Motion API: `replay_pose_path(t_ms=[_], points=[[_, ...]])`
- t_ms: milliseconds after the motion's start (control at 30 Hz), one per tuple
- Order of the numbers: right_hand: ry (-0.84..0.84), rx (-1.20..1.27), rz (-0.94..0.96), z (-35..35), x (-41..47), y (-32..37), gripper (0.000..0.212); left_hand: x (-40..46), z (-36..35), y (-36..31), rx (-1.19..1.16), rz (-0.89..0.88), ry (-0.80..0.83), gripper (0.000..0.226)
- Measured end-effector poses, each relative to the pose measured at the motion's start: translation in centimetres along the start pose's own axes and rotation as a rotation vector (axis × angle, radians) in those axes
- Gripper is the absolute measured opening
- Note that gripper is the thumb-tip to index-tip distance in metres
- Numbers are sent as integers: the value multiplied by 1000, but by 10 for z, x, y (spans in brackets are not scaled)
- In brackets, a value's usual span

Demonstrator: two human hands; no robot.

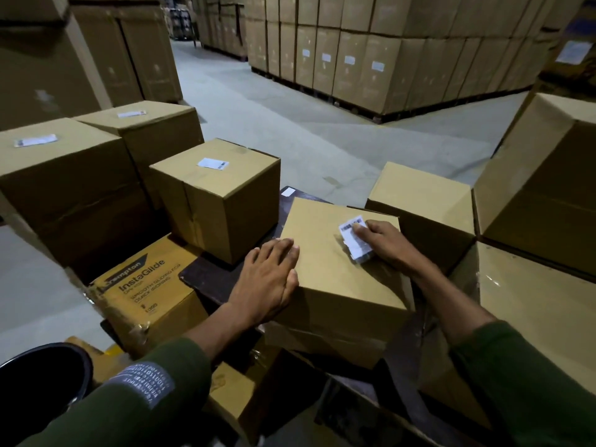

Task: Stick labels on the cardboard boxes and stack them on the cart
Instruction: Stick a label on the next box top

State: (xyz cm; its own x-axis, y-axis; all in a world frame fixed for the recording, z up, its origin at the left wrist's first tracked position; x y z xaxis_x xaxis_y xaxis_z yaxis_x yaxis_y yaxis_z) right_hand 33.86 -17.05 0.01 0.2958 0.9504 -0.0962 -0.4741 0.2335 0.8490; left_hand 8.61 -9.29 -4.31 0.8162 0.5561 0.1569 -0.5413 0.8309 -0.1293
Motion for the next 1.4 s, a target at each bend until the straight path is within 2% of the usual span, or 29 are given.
replay_pose_path(t_ms=[133,300,433,533,667,767,867,967,1100,1200,1333,1400], points=[[66,-41,16,-27,12,13,42,1,-2,3,8,-5,0,60],[102,-104,32,-22,-26,-2,41,3,-3,4,-15,-21,-44,54],[-8,-85,-10,-1,-13,-6,43,4,-5,5,-34,-41,-68,50],[-101,-23,-44,-14,8,7,40,5,-6,7,-58,-44,-71,48],[-11,39,-48,-40,-3,18,42,4,-6,8,-74,-52,-98,45],[32,48,-62,-39,-35,18,35,2,-6,5,-84,-53,-108,42],[-11,-12,-89,-19,-45,10,39,3,-6,4,-105,-50,-105,39],[-121,-78,-130,-7,-25,10,45,3,-5,5,-114,-35,-75,41],[-118,-91,-96,-31,5,26,44,1,0,4,-101,-30,-21,43],[-63,81,-88,-53,2,46,42,-2,3,4,-80,-38,16,44],[-153,452,-129,-65,-15,52,34,-8,7,11,-87,-53,106,57],[-220,556,-173,-69,-20,55,32,-17,8,20,-43,-45,109,69]])
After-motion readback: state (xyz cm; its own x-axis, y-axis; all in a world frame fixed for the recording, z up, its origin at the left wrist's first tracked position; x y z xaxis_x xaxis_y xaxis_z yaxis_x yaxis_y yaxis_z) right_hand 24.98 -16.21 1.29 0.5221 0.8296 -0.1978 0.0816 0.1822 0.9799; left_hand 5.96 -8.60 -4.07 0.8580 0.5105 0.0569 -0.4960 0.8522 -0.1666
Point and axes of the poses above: each hand's wrist, its own x-axis towards the middle knuckle, its own z-axis out of the back of the hand, y = z × x, the point moved 2 cm from there along x, towards the middle knuckle, and after that the axes turned 7 degrees about y, right-handed, at the moved point
